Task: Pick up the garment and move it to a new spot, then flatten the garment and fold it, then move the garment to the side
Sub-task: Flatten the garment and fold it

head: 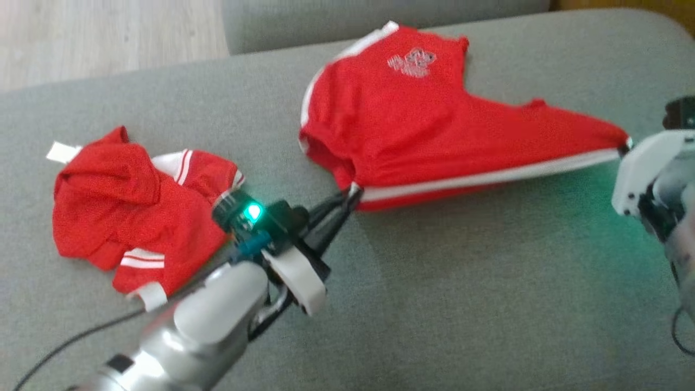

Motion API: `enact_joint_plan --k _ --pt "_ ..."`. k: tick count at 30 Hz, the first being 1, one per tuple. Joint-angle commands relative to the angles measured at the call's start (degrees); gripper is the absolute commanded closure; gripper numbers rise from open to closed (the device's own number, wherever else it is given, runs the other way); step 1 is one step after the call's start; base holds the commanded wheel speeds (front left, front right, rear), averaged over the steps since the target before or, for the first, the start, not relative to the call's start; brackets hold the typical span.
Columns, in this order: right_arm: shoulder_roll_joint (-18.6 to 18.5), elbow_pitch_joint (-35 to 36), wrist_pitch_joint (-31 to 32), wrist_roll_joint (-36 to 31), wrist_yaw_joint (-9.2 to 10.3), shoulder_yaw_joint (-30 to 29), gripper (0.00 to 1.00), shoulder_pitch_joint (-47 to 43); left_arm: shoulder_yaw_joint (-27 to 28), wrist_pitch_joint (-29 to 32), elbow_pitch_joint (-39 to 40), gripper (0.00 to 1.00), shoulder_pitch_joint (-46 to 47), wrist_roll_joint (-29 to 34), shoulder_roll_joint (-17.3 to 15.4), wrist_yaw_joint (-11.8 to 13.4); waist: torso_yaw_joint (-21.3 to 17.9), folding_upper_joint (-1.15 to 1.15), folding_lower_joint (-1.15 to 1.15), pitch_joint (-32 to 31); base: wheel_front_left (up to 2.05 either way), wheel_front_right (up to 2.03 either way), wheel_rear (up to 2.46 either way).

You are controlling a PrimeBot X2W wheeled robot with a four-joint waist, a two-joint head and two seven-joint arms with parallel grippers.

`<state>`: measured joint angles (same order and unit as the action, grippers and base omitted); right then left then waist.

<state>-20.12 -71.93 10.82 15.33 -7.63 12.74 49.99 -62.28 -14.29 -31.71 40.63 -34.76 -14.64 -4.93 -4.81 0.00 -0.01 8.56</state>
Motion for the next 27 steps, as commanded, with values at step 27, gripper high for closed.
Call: enact_joint_plan --k 27 --pt "-7.19 34.97 7.54 6.42 0.14 -10.31 1.00 -14.53 4.64 4.32 14.98 1.00 -5.78 -4.74 -1.86 11.95 2.99 0.00 0.01 0.67 0.00 0.00 0.00"
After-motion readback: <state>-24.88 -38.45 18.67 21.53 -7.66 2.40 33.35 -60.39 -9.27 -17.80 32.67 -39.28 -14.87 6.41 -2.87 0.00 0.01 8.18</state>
